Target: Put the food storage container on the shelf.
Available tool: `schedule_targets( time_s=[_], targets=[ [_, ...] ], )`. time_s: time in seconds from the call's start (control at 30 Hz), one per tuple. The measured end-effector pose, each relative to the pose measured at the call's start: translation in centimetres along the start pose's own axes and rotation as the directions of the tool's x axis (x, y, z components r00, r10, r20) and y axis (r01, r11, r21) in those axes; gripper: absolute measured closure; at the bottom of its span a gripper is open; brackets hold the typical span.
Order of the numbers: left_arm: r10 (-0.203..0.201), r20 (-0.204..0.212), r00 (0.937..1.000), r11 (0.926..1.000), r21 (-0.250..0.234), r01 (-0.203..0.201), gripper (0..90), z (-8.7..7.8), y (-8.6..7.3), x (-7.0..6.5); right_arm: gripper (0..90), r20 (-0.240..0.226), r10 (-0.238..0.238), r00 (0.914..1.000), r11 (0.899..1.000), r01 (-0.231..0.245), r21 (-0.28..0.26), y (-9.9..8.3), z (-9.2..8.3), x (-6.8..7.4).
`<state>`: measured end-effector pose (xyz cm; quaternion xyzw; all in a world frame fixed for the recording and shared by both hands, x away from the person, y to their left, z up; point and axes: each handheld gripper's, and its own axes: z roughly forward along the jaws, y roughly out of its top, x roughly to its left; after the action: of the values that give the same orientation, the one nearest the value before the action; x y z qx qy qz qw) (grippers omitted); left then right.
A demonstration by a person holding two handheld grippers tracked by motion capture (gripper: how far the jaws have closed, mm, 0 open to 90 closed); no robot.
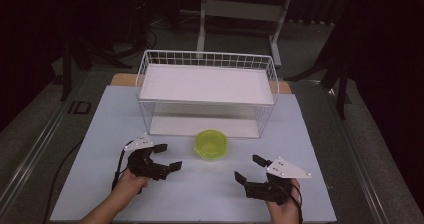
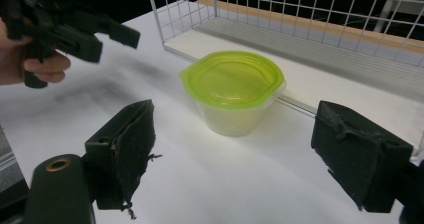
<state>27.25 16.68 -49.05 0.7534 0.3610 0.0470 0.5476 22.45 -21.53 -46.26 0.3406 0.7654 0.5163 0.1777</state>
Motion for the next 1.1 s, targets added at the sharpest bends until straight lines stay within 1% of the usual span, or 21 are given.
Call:
schedule_targets(
  time_s=[0.03,0.07,0.13,0.23,0.3,0.4,0.47,0.6,0.63,0.67,0.7,0.77,0.8,0.83,0.87,0.9,0.97,1.0,1.03,1.07,1.1],
  targets=[
    [0.0,0.0,1.0,1.0,0.0,0.0,4.7,0.0,0.0,0.0,17.5,0.0,0.0,1.0,1.0,0.0,0.0,0.0,0.0,0.0],
    [0.016,-0.002,0.9999,0.9997,-0.017,-0.016,4.7,-0.3,0.3,-0.4,17.5,-0.003,-0.006,1.0,1.0,0.006,0.008,0.1,0.1,0.1],
    [0.027,0.015,0.9995,0.9991,-0.033,-0.026,4.6,-0.7,0.7,-0.8,17.6,-0.01,-0.026,0.9996,0.999,0.026,0.021,0.3,0.3,0.3],
    [0.042,0.038,0.9984,0.9983,-0.043,-0.04,4.6,-1.0,1.5,-1.6,17.7,-0.022,-0.049,0.9985,0.998,0.05,0.039,0.6,0.6,0.6],
    [0.044,0.056,0.9975,0.9981,-0.046,-0.041,4.6,-1.1,1.9,-1.9,17.7,-0.042,-0.033,0.9986,0.998,0.035,0.047,0.9,0.9,0.5],
    [0.059,0.068,0.996,0.9973,-0.048,-0.055,4.6,-1.0,2.6,-2.4,17.7,-0.047,-0.027,0.9985,0.999,0.029,0.046,1.4,1.4,0.3],
    [0.068,0.074,0.9949,0.9968,-0.046,-0.065,4.6,-0.8,3.0,-2.6,17.7,-0.037,-0.036,0.9987,0.998,0.038,0.055,1.9,1.7,0.2],
    [0.087,0.083,0.9928,0.9955,-0.046,-0.083,4.7,-0.3,3.8,-2.9,17.7,-0.029,-0.029,0.9992,0.999,0.03,0.033,3.0,2.2,-0.5],
    [0.087,0.083,0.9928,0.9955,-0.046,-0.083,4.6,-0.3,3.8,-2.9,17.7,-0.029,-0.029,0.9992,0.999,0.03,0.033,3.0,2.2,-0.5],
    [0.098,0.083,0.9917,0.9949,-0.033,-0.096,4.6,0.1,4.2,-2.9,17.7,-0.034,-0.02,0.9992,0.999,0.021,0.033,3.3,2.4,-0.6],
    [0.101,0.083,0.9914,0.9946,-0.032,-0.099,4.7,0.2,4.4,-2.9,17.4,-0.023,-0.026,0.9994,0.999,0.026,0.039,3.8,2.8,-1.0],
    [0.1,0.081,0.9917,0.9945,-0.041,-0.097,4.7,0.6,4.7,-2.7,14.9,-0.021,-0.024,0.9995,0.999,0.025,0.045,4.2,3.3,-1.3],
    [0.101,0.076,0.9919,0.9944,-0.036,-0.099,4.7,0.8,4.9,-2.6,14.9,-0.016,-0.028,0.9995,0.999,0.029,0.043,4.3,3.5,-1.5],
    [0.102,0.067,0.9925,0.9945,-0.033,-0.1,4.7,1.0,5.1,-2.5,14.2,-0.021,-0.023,0.9995,0.998,0.024,0.049,4.4,3.7,-1.8],
    [0.094,0.068,0.9932,0.9952,-0.033,-0.092,4.7,1.2,5.2,-2.4,14.0,-0.027,-0.011,0.9996,0.999,0.012,0.053,4.5,4.0,-2.0],
    [0.084,0.075,0.9937,0.9961,-0.032,-0.082,4.7,1.5,5.4,-2.2,14.0,-0.018,-0.01,0.9998,0.999,0.011,0.053,4.6,4.2,-2.1],
    [0.074,0.065,0.9951,0.997,-0.027,-0.073,4.7,2.1,5.6,-1.9,14.0,-0.01,-0.001,1.0,0.998,0.002,0.062,4.6,4.8,-2.6],
    [0.063,0.076,0.9951,0.9979,-0.02,-0.062,4.7,2.5,5.6,-1.7,14.0,-0.005,0.009,0.9999,0.998,-0.009,0.064,4.6,5.1,-2.8],
    [0.063,0.076,0.9951,0.9979,-0.02,-0.062,4.7,2.5,5.6,-1.7,14.0,-0.005,0.009,0.9999,0.998,-0.009,0.064,4.6,5.1,-2.8],
    [0.047,0.069,0.9965,0.9989,-0.001,-0.047,4.7,3.5,5.7,-1.4,14.0,-0.002,0.024,0.9997,0.997,-0.024,0.071,4.6,5.4,-3.1],
    [0.04,0.059,0.9975,0.9991,0.013,-0.04,4.7,3.8,5.9,-1.2,14.5,0.0,0.089,0.9961,0.991,-0.088,0.096,4.4,6.1,-3.9]
  ],
)
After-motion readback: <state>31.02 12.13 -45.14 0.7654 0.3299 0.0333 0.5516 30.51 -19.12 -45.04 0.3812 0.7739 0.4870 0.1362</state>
